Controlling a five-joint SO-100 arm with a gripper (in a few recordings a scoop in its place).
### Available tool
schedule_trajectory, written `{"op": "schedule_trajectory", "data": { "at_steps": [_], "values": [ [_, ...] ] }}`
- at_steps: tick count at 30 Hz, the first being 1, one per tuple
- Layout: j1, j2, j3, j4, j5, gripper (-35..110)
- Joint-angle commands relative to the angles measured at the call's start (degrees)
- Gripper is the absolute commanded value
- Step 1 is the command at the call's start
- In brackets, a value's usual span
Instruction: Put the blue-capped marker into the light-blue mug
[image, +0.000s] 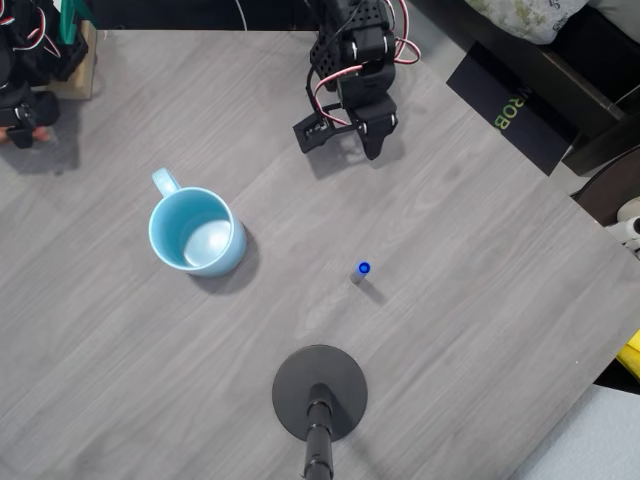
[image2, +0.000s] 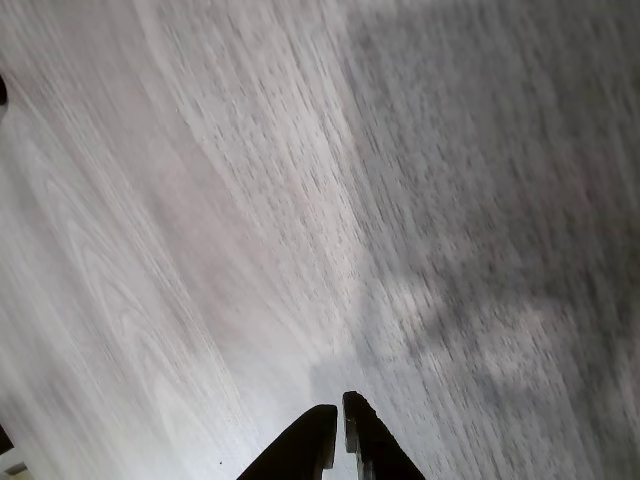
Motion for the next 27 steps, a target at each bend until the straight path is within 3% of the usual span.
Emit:
{"op": "schedule_trajectory", "data": {
  "at_steps": [1, 5, 7, 14, 21, 27],
  "values": [
    [1.49, 1.49, 0.44, 0.70, -5.10, 3],
    [2.55, 1.49, 0.44, 1.93, -30.23, 0],
    [6.15, 1.49, 0.44, 2.46, -56.25, 0],
    [18.46, 1.41, -0.53, -25.40, -71.37, 0],
    [21.36, 1.41, -0.62, -50.27, -85.08, 3],
    [18.11, -2.29, -9.67, -56.43, -90.00, 5]
  ]
}}
